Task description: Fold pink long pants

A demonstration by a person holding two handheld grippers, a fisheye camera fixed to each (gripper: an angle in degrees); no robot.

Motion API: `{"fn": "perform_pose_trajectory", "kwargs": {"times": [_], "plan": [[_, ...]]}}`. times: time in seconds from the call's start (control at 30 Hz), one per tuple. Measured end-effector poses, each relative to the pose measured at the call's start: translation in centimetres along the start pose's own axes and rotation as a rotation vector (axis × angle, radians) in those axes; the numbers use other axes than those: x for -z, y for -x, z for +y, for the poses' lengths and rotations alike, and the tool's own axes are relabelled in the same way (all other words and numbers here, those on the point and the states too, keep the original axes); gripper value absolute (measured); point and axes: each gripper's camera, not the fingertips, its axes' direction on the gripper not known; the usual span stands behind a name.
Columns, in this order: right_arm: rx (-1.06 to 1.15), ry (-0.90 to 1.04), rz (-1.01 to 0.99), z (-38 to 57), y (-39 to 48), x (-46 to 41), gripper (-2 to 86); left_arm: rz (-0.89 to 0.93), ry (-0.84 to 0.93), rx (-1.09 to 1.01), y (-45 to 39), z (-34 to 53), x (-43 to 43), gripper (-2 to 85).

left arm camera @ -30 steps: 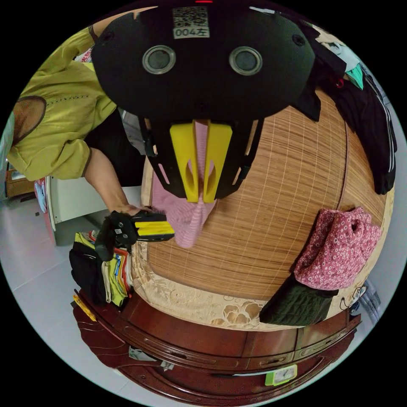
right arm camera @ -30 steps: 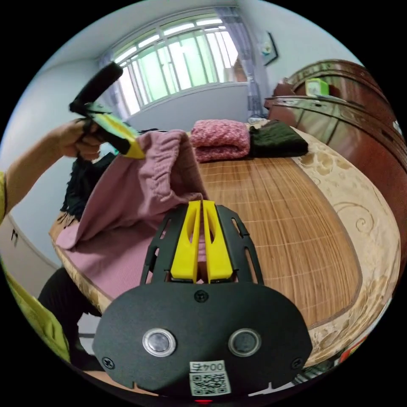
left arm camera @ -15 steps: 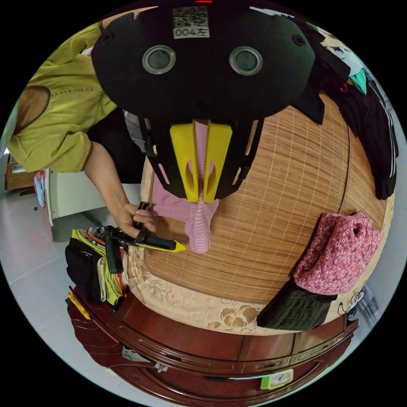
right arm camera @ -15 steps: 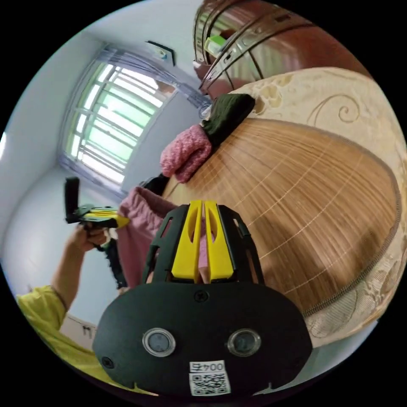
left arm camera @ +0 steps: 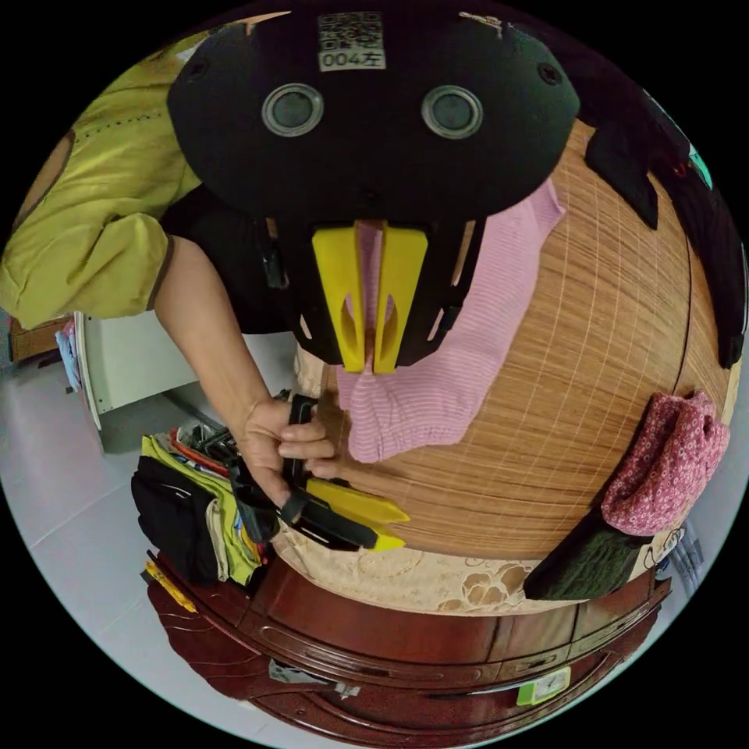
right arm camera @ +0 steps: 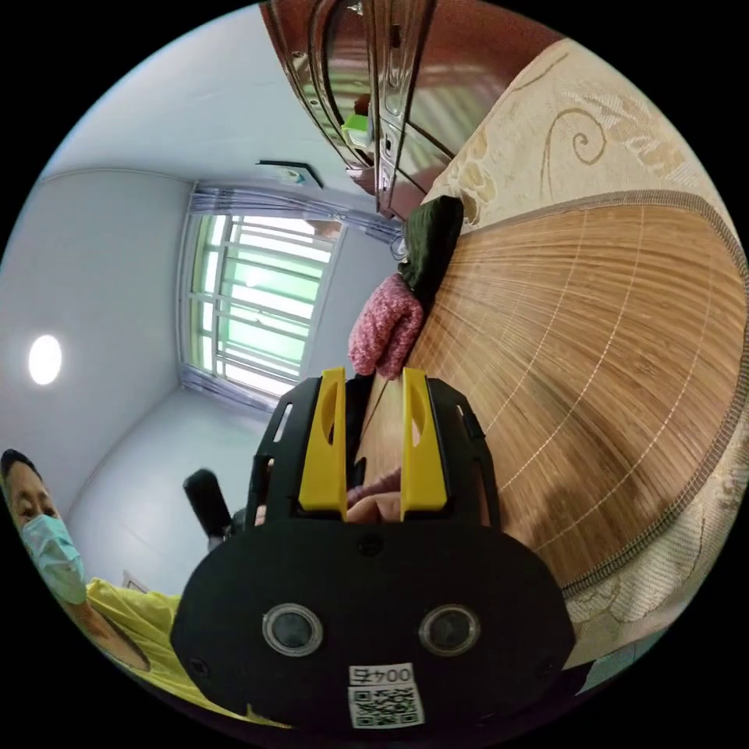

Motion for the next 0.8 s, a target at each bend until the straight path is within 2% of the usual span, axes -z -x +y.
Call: {"fn": "perform_pose_trajectory", "kwargs": {"times": [0.13, 0.2, 0.3, 0.37, 0.5, 0.67, 0.8], "plan": [[0.040, -0.055, 0.050, 0.5, 3.2, -1.9, 13.3, -0.145, -0.022, 0.004, -7.2, 4.6, -8.1, 5.2], [0.115, -0.010, 0.134, 0.7, 5.5, -3.1, 13.0, -0.172, -0.060, 0.000, -9.6, 6.4, -9.6, 7.1], [0.236, 0.101, 0.361, 1.4, 9.5, -5.5, 10.4, -0.176, -0.164, 0.020, -13.3, 10.2, -8.9, 9.2], [0.308, 0.249, 0.496, 2.6, 12.2, -7.9, 5.7, -0.168, -0.222, 0.043, -15.2, 13.1, -7.8, 9.7], [0.396, 0.445, 0.568, 6.3, 15.7, -11.8, 1.0, -0.152, -0.226, 0.152, -18.4, 23.3, -7.2, 9.5], [0.566, 0.768, 0.743, 13.1, 20.1, -21.3, 0.9, -0.308, -0.146, 0.392, -20.6, 40.2, -8.2, 7.3], [0.634, 0.917, 0.892, 15.7, 21.9, -27.3, -0.5, -0.389, -0.135, 0.617, -22.4, 53.7, -8.4, 4.7]]}}
